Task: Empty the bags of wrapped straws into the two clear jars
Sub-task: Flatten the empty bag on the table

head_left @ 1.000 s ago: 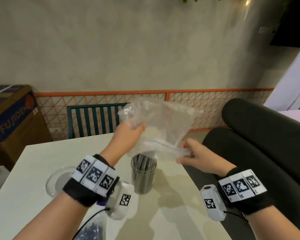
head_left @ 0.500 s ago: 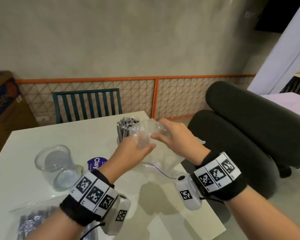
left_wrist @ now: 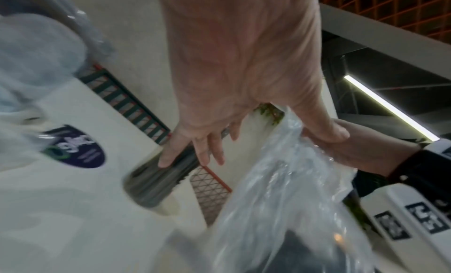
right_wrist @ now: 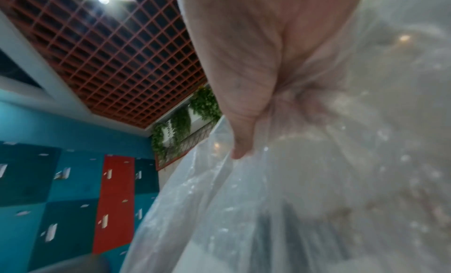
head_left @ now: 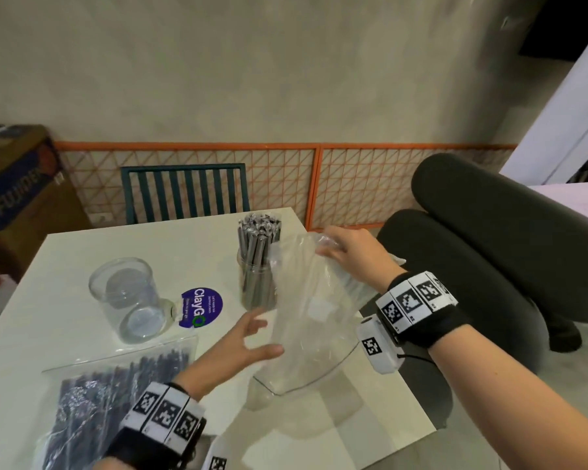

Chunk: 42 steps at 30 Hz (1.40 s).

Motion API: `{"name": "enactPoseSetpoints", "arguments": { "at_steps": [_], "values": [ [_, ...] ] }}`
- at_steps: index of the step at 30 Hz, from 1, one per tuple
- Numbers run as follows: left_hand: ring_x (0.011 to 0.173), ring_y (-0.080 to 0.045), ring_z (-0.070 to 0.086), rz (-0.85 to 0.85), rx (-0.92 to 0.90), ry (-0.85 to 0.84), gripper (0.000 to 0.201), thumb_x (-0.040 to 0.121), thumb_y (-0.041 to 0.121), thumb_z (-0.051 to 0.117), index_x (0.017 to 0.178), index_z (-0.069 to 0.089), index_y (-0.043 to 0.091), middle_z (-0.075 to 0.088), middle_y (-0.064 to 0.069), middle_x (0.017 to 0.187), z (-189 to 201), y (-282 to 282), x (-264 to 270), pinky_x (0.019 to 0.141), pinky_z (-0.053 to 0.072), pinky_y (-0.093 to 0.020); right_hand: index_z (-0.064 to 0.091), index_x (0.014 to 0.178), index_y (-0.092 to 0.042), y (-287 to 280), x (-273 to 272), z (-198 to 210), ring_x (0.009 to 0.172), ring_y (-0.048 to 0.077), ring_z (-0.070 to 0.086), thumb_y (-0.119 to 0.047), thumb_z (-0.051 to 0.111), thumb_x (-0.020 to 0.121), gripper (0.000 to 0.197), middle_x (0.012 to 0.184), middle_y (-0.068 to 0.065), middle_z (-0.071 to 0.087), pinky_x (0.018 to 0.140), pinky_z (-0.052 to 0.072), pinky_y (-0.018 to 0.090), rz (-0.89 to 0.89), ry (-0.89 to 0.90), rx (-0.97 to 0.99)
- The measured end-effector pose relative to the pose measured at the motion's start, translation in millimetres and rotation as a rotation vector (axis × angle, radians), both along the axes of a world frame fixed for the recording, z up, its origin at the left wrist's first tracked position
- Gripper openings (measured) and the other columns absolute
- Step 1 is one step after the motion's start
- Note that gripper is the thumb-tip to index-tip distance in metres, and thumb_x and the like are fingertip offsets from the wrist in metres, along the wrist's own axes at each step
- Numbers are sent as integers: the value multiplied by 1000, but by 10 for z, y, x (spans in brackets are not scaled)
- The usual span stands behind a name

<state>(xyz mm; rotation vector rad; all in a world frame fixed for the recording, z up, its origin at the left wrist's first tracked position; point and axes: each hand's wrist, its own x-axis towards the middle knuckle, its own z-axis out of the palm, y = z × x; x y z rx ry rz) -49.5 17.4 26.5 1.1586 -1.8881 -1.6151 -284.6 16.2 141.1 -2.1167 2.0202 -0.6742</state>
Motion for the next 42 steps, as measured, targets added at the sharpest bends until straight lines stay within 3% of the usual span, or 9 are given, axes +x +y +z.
{"name": "enactPoseSetpoints", "arguments": {
  "at_steps": [3,10,13,18,22,30,32,37,42],
  "values": [
    [112,-1,56,0,17,226,81,59,44,78,130,40,34,59,14,120,321,-92,-254,93,44,-20,63,96,-12,18,165,-6,71,17,54,-33,63,85,24,74,2,61,66,41,30,124,-5,32],
    [102,-8,60,154,-30,297,16,87,16,61,102,67,20,66,6,108,499,-178,-473,75,45,-10,56,111,-22,571,-133,162,103,2,58,-14,70,81,34,111,-6,60,93,46,15,86,-526,-159],
    [97,-4,60,224,-28,361,15,88,14,58,95,65,26,66,8,102,493,-198,-434,80,47,-11,61,87,-14,803,-282,-84,68,6,59,-13,62,87,2,77,-2,63,66,50,18,-92,-672,-158],
    [97,-5,59,284,-51,433,17,88,13,58,92,65,28,65,8,102,545,-163,-505,80,44,-15,60,99,-17,768,-161,-611,59,11,58,-45,56,88,31,84,3,66,51,46,24,-354,-681,311],
    [85,3,61,275,-74,446,15,89,12,57,92,65,24,66,9,93,564,-111,-561,66,46,-4,61,92,-7,675,-44,-734,51,12,52,-21,58,90,14,75,8,63,46,44,23,-309,-865,314],
    [69,-11,67,448,178,699,21,96,11,43,81,57,12,68,4,66,589,-327,-311,69,58,-36,53,78,-1,890,-317,-1122,50,5,49,-2,42,95,21,72,6,49,45,43,12,-357,-1777,313],
    [79,-17,63,465,184,667,20,96,12,44,82,59,13,65,-1,75,570,-334,-328,79,54,-44,55,84,-2,928,-284,-1202,53,8,54,-8,46,95,15,71,5,54,48,47,16,-379,-1711,411],
    [87,-21,62,371,131,512,24,95,17,47,74,58,15,61,-4,83,595,-342,-359,73,57,-42,52,126,-29,907,-233,-1000,110,6,52,-44,56,89,40,119,-11,56,95,42,26,-213,-798,450],
    [96,-22,64,370,106,489,17,89,31,57,92,66,17,68,-2,96,652,-307,-361,79,54,-38,54,86,-10,731,-32,-889,77,14,54,-22,54,93,14,83,4,60,77,43,29,-122,-631,311]
  ]
}}
